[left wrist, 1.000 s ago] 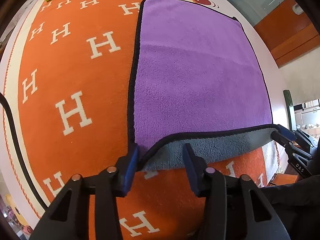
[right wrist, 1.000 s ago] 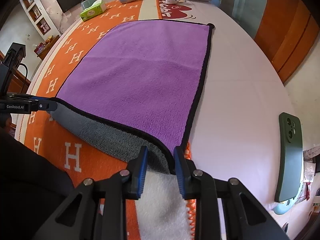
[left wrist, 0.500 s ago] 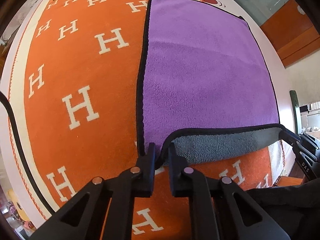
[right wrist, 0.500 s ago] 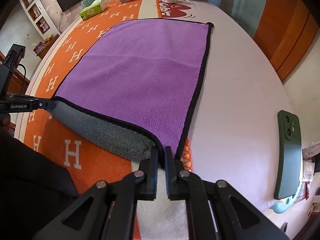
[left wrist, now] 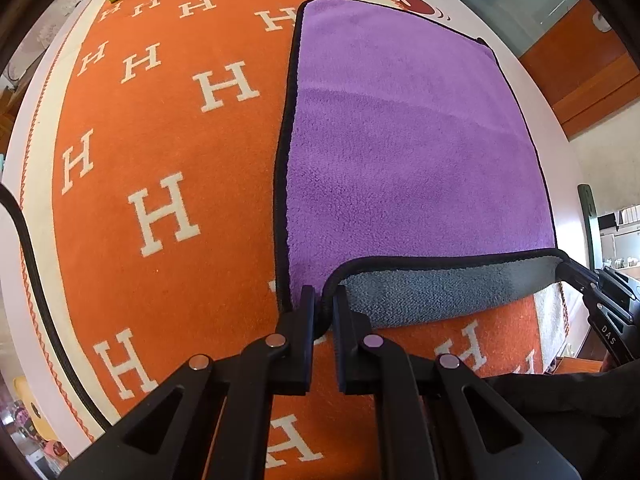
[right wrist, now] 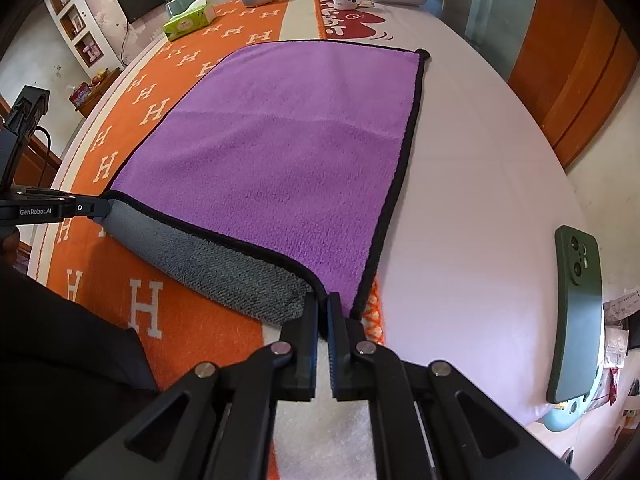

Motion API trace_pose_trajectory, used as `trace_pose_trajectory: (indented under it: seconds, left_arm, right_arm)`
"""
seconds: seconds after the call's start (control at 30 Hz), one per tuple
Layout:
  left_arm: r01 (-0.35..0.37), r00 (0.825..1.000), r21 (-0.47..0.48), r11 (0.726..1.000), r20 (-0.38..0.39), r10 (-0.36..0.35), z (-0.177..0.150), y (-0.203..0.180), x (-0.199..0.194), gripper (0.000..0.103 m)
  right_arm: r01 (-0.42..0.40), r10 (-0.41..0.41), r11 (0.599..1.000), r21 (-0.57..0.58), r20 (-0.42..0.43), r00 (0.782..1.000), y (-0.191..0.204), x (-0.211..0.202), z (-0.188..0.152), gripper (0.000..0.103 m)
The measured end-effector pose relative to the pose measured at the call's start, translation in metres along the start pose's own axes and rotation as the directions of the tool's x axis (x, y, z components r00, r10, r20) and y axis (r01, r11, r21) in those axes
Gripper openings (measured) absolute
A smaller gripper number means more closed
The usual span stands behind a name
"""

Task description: Fold towel

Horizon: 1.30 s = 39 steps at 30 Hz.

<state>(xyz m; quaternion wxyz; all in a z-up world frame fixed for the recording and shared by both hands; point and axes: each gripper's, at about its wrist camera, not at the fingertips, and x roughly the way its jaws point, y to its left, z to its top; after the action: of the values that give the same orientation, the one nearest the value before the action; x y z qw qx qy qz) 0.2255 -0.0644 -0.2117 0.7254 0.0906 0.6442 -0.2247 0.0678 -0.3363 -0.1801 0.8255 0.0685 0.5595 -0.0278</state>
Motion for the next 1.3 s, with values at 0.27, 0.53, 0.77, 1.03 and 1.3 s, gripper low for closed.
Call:
trace_pose_trajectory:
  seconds: [0.27, 0.53, 0.77, 1.03, 1.3]
  left_arm:
    - [0.001, 1.000, 0.011, 1.000, 0.022, -0.002, -0.002, 0.000, -0.015, 0.006]
    - [-0.010, 0.999, 0.021, 1.000, 0.053, 0.009, 0.004, -0.008, -0.047, 0.006]
    - [-0.020, 0.996, 0.025, 0.999, 0.092, 0.018, 0.018, -0.023, -0.075, 0.006]
    - [-0.025, 0.985, 0.051, 0.998, 0.173, 0.016, 0.046, -0.038, -0.104, 0.006]
    - [-0.031, 0.956, 0.064, 0.997, 0.292, 0.012, 0.091, -0.043, -0.129, 0.006]
  right_arm:
    - [-0.014, 0.013, 1.000, 0.002, 0.022, 1.000, -0.003, -0.009, 0.005, 0.003]
    - [-0.014, 0.015, 1.000, -0.017, 0.075, 0.997, -0.004, -0.027, 0.017, 0.003]
    - [-0.001, 0.006, 0.999, -0.035, 0.144, 0.989, -0.009, -0.049, 0.035, 0.004]
    - [0.035, -0.022, 0.998, -0.051, 0.243, 0.970, -0.016, -0.071, 0.066, 0.004]
    - [0.084, -0.061, 0.995, -0.053, 0.346, 0.936, -0.025, -0.085, 0.106, 0.004]
